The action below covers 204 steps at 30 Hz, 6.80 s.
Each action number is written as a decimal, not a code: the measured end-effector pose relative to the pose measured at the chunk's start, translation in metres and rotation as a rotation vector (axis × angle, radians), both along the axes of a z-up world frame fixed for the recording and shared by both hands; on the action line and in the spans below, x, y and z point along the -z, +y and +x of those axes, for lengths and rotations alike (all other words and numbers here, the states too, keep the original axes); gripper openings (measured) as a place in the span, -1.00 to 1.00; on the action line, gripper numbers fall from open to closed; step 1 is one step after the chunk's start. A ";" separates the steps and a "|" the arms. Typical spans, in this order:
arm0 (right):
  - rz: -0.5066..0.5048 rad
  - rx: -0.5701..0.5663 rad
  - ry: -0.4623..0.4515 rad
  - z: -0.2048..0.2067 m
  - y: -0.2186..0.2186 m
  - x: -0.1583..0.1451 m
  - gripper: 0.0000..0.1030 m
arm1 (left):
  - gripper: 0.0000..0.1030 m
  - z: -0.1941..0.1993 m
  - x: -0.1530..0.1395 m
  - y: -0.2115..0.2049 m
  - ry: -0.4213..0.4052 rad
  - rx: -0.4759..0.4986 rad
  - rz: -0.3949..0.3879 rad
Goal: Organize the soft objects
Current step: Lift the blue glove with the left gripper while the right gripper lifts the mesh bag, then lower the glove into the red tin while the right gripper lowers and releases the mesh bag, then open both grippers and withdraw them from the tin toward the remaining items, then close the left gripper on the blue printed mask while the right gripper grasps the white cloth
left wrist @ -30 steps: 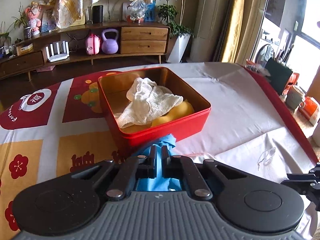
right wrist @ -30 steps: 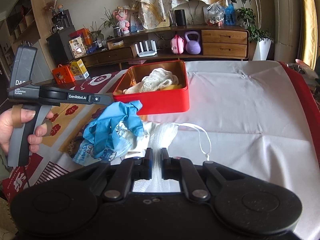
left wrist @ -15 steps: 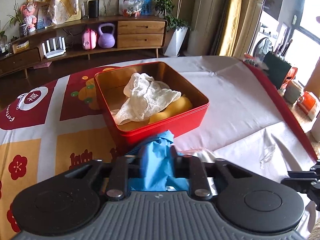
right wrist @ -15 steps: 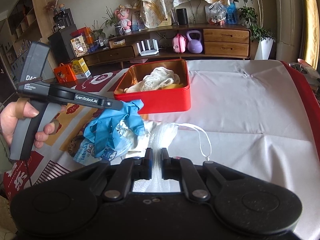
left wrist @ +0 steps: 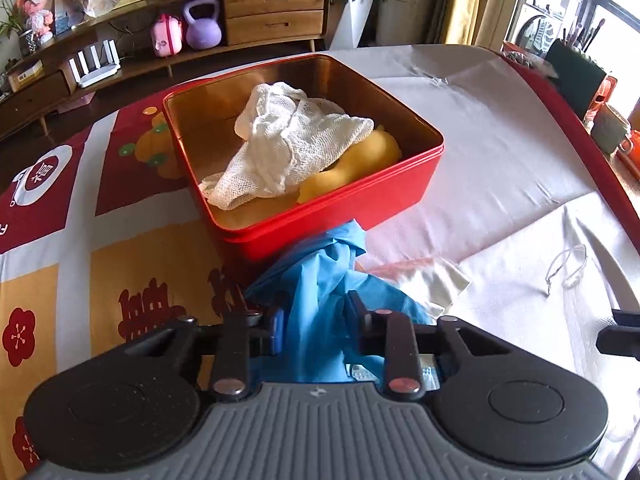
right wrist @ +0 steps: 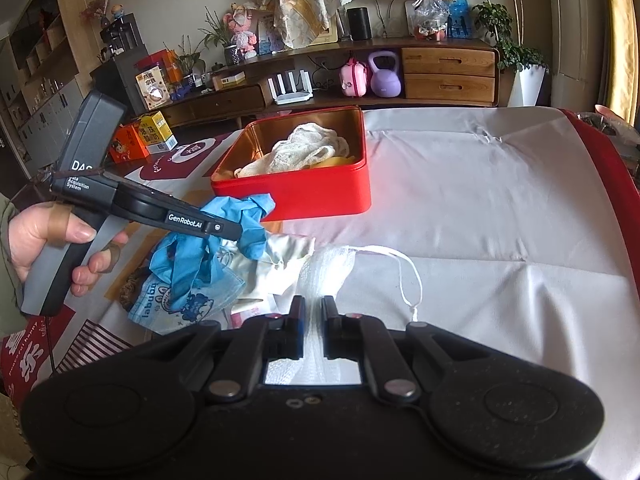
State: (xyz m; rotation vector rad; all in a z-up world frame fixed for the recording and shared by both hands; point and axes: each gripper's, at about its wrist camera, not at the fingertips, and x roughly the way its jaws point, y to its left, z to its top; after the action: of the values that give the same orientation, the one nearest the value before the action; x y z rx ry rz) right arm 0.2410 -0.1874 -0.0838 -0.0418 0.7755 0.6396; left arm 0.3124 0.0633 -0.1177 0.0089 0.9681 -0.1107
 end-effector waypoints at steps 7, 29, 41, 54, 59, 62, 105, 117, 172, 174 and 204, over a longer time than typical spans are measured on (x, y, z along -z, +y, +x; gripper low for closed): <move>-0.003 0.004 -0.003 -0.004 0.000 -0.001 -0.86 | -0.90 -0.011 -0.010 0.003 -0.036 -0.009 -0.023; 0.015 -0.036 -0.104 -0.003 0.015 -0.060 -0.86 | -0.93 -0.060 -0.106 0.031 -0.216 -0.062 -0.171; 0.007 -0.088 -0.167 0.049 0.051 -0.095 -0.86 | -0.93 -0.010 -0.141 0.032 -0.247 -0.079 -0.143; -0.035 -0.123 -0.186 0.130 0.106 -0.073 -0.86 | -0.92 0.072 -0.112 0.038 -0.220 -0.141 -0.115; -0.050 -0.120 -0.169 0.153 0.124 -0.049 -0.85 | -0.92 0.097 -0.089 0.041 -0.195 -0.171 -0.142; -0.053 -0.109 -0.148 0.163 0.129 -0.035 -0.85 | -0.92 0.109 -0.074 0.041 -0.180 -0.174 -0.143; -0.068 -0.102 -0.074 0.167 0.119 -0.005 -0.02 | -0.31 0.120 -0.021 0.043 -0.067 -0.211 -0.112; -0.073 -0.110 -0.136 0.150 0.115 -0.028 0.57 | 0.31 0.095 -0.051 0.047 -0.129 -0.214 -0.090; -0.045 -0.055 -0.079 -0.016 0.036 -0.025 0.89 | 0.99 -0.124 -0.065 0.023 -0.194 -0.146 -0.182; -0.050 -0.044 -0.068 -0.012 0.034 -0.021 0.88 | 0.99 -0.128 -0.057 0.018 -0.186 -0.149 -0.176; -0.130 -0.023 0.044 0.085 0.090 0.045 0.58 | 0.99 -0.115 0.020 -0.026 -0.155 -0.131 -0.008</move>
State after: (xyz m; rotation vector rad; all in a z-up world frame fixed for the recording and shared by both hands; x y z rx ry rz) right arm 0.3256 -0.0973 -0.1293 -0.1560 0.8594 0.6125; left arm 0.1978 0.0370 -0.1376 -0.0527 0.8107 0.0065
